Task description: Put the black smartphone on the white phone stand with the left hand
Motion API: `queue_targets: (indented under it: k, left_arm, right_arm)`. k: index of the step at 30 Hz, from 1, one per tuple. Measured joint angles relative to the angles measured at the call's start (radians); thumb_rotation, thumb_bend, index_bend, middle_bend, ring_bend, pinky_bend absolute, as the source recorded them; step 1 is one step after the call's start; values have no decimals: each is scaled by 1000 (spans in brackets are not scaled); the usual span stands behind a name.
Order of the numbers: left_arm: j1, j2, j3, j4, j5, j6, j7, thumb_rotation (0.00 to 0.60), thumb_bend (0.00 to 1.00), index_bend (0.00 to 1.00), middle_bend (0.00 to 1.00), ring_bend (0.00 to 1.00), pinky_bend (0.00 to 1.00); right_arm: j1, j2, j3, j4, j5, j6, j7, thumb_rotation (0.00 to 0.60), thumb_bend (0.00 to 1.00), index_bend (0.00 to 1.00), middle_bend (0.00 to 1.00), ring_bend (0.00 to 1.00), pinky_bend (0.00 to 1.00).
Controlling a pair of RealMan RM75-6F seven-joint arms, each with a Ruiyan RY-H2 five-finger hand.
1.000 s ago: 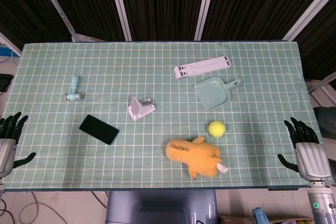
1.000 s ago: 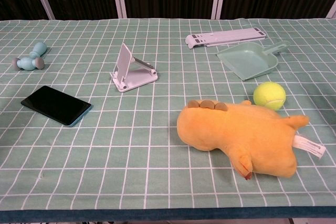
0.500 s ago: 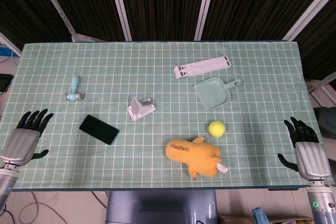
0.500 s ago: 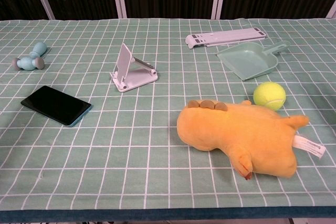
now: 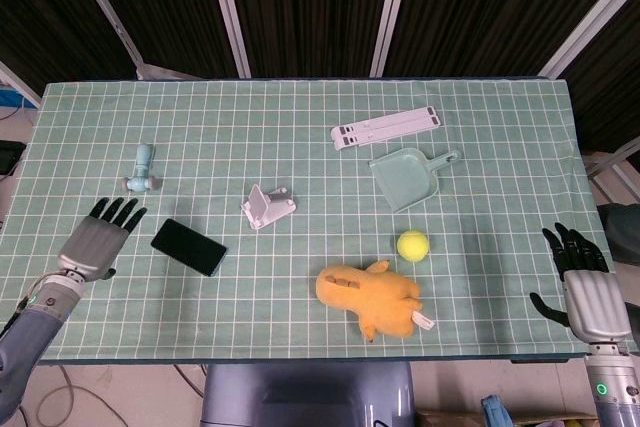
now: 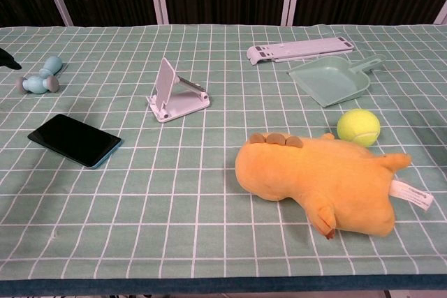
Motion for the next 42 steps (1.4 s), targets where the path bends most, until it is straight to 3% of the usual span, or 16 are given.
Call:
queue_targets:
  k: [8, 23, 32, 42]
  left_arm:
    - [-107, -88, 13, 29, -168, -40, 156, 600, 81, 33, 45, 18, 108]
    - [-238, -217, 63, 86, -335, -37, 293, 600, 114, 102, 99, 27, 119]
    - [-290, -262, 109, 91, -394, -16, 327, 600, 114, 154, 161, 27, 121]
    - [-321, -308, 125, 121, -405, -2, 307, 600, 121, 192, 185, 27, 125]
  right_arm:
    - [0, -1, 0, -1, 5, -2, -6, 600, 299, 5, 0, 0, 126]
    - [2, 1, 1, -2, 11, -9, 1, 600, 299, 5, 0, 0, 126]
    - [2, 2, 0, 0, 10, -10, 4, 600, 300, 5, 0, 0, 126]
    - [2, 2, 0, 0, 12, -10, 3, 600, 299, 6, 0, 0, 126]
